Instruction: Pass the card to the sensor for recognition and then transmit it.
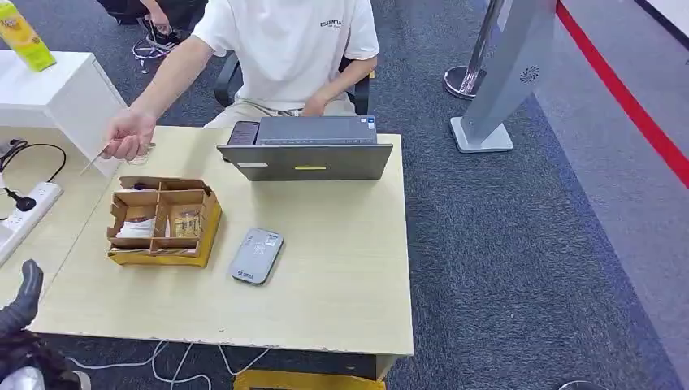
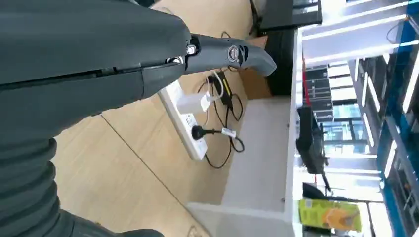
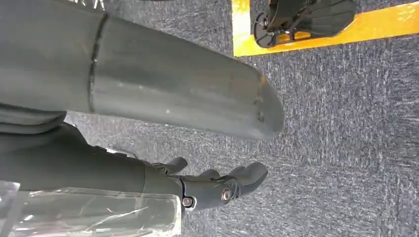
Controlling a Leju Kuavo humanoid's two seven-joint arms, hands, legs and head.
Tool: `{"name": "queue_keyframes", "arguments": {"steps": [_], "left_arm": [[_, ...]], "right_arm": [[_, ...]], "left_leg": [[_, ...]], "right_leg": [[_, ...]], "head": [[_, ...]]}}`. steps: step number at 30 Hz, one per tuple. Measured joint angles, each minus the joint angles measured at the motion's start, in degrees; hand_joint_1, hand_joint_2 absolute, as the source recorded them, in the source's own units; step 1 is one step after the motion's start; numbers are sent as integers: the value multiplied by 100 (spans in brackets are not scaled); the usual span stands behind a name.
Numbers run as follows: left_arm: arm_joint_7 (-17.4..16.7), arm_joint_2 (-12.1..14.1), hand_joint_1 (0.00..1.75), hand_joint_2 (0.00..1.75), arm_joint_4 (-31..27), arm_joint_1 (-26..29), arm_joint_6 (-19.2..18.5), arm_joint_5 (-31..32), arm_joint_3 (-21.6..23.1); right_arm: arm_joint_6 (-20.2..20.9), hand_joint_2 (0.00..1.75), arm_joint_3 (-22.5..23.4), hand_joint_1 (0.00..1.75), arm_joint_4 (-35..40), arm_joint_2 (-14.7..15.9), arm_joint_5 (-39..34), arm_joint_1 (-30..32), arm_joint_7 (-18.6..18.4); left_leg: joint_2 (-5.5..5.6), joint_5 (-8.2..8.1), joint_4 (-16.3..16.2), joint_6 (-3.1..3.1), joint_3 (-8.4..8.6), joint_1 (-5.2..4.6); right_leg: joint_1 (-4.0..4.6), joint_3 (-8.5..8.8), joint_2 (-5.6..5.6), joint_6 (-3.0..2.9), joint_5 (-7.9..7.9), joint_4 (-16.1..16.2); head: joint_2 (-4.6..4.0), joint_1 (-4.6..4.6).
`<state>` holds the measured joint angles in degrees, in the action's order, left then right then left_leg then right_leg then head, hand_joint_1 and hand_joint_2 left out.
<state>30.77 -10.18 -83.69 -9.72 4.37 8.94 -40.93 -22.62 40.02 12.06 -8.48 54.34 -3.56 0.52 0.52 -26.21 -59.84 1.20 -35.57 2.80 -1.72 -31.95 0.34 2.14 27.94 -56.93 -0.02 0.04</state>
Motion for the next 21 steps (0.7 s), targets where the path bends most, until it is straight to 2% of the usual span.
{"name": "queue_keyframes", "arguments": {"steps": [6, 16, 17, 21], "left_arm": [[-315, 212, 0, 175, 422, -389, 192, 734, 529], [-992, 575, 0, 175, 1344, -1228, 688, 2302, 1423], [-1059, 618, 175, 175, 1459, -1318, 734, 2445, 1520], [-1298, 750, 175, 175, 1840, -1627, 907, 2990, 1871]], "right_arm": [[9, 0, -2, 0, -9, 0, 76, 0, -13], [101, 0, -4, 0, -24, 0, 271, -2, -55], [100, 0, -4, 0, -24, 0, 280, -4, -55], [111, 0, -7, 0, -24, 0, 361, -1, -74]], "left_leg": [[-10, 2, 0, 2, 0, 0], [-26, 5, -1, 6, -1, 0], [-25, 5, -1, 7, -1, 0], [-31, 6, -1, 8, 0, 0]], "right_leg": [[0, 4, 12, 2, -3, -2], [0, -2, 28, 0, -12, -4], [0, -1, 27, -1, -12, -4], [0, -5, 32, -6, -16, -5]], "head": [[0, 0], [0, 0], [0, 2], [0, 0]]}}
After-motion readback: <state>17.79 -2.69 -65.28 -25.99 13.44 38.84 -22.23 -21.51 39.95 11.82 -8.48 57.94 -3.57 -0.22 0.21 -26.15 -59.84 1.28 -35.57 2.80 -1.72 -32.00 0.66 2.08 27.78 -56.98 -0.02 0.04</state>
